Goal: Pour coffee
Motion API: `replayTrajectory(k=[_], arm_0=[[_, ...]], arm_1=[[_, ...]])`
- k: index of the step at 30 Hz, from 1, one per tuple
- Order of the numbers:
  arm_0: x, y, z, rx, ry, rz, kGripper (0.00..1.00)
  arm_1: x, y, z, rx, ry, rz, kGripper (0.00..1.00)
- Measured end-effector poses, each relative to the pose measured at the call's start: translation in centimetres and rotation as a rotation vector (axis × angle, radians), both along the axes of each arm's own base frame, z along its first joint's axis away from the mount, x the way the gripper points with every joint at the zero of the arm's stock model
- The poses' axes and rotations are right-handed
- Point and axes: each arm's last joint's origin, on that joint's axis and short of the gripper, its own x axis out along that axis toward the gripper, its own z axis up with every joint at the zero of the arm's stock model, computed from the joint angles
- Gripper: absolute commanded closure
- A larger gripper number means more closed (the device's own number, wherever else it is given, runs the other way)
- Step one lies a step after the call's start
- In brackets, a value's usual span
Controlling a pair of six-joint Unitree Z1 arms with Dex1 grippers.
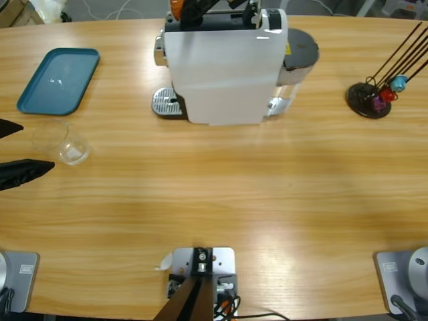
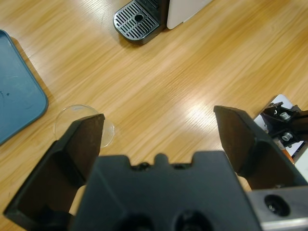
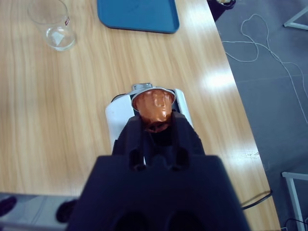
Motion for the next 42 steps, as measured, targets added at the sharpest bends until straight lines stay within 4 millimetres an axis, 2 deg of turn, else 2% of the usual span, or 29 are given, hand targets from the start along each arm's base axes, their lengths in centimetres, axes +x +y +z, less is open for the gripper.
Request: replayTrajectory(k=[7, 8, 9, 11, 12, 14, 16, 17, 21, 22, 23, 25, 26, 28, 31, 33, 35, 38, 42], arm_0=[[-0.2, 0.2, -0.1, -0.001, -0.001, 0.000, 0.009], [-0.2, 0.2, -0.1, -0.001, -0.001, 0.000, 0.009], [-0.2, 0.2, -0.1, -0.001, -0.001, 0.000, 0.009], [-0.2, 0.2, -0.1, -0.003, -0.002, 0.000, 0.009], [-0.2, 0.3, -0.1, -0.004, -0.003, 0.000, 0.009], [-0.2, 0.3, -0.1, -0.005, -0.003, 0.000, 0.009], [-0.3, 0.3, -0.2, -0.003, -0.002, 0.000, 0.009], [-0.3, 0.3, -0.2, -0.002, -0.002, 0.000, 0.009], [-0.2, 0.3, -0.2, -0.005, -0.003, 0.000, 0.009], [-0.2, 0.3, -0.2, -0.007, -0.005, 0.000, 0.009], [-0.2, 0.3, -0.2, -0.009, -0.006, 0.000, 0.009], [-0.2, 0.3, -0.2, -0.011, -0.008, 0.000, 0.009], [-0.2, 0.2, -0.2, -0.013, -0.010, 0.000, 0.009], [-0.2, 0.2, -0.1, -0.015, -0.012, 0.000, 0.000], [-0.2, 0.2, -0.1, -0.017, -0.013, 0.000, 0.007], [-0.1, 0.2, -0.1, -0.015, -0.017, 0.005, 0.013], [-0.1, 0.3, 0.0, -0.010, -0.027, 0.017, 0.014], [0.0, 0.3, 0.2, -0.011, -0.030, 0.026, 0.018], [0.0, 0.3, 0.7, -0.035, -0.028, 0.042, 0.018]], arm_1=[[0.0, -0.2, -1.4, -0.015, 0.018, -0.004, 0.841], [0.0, -0.2, -1.4, -0.014, 0.016, -0.005, 0.808], [0.1, -0.2, -1.4, -0.011, 0.014, -0.005, 0.668], [0.1, -0.2, -1.4, -0.007, 0.013, -0.008, 0.583], [0.1, -0.2, -1.4, -0.006, 0.014, -0.009, 0.507], [0.1, -0.2, -1.5, -0.007, 0.016, -0.014, 0.234], [0.2, -0.1, -1.6, -0.007, 0.015, -0.021, 0.057], [0.3, -0.1, -1.6, -0.007, 0.013, -0.027, 0.003], [0.5, -0.1, -1.5, -0.009, -0.004, -0.051, 0.002], [0.5, -0.1, -1.4, -0.008, -0.007, -0.053, 0.023], [0.4, -0.2, -1.3, -0.006, -0.010, -0.055, 0.102], [0.3, -0.2, -1.2, -0.005, -0.013, -0.054, 0.337], [0.1, -0.1, -1.1, -0.003, -0.013, -0.053, 0.383], [-0.8, 0.3, -0.5, 0.012, -0.015, -0.038, 0.660], [-4.0, 1.7, 1.2, 0.070, 0.009, -0.001, 0.991], [-6.6, 2.3, 2.0, 0.101, 0.053, 0.003, 1.000], [-8.5, 1.7, 1.8, 0.107, 0.088, -0.034, 1.000], [-10.5, -0.8, 0.1, 0.131, 0.132, -0.180, 1.000], [-12.8, -5.8, -2.4, 0.198, 0.170, -0.522, 1.000]])
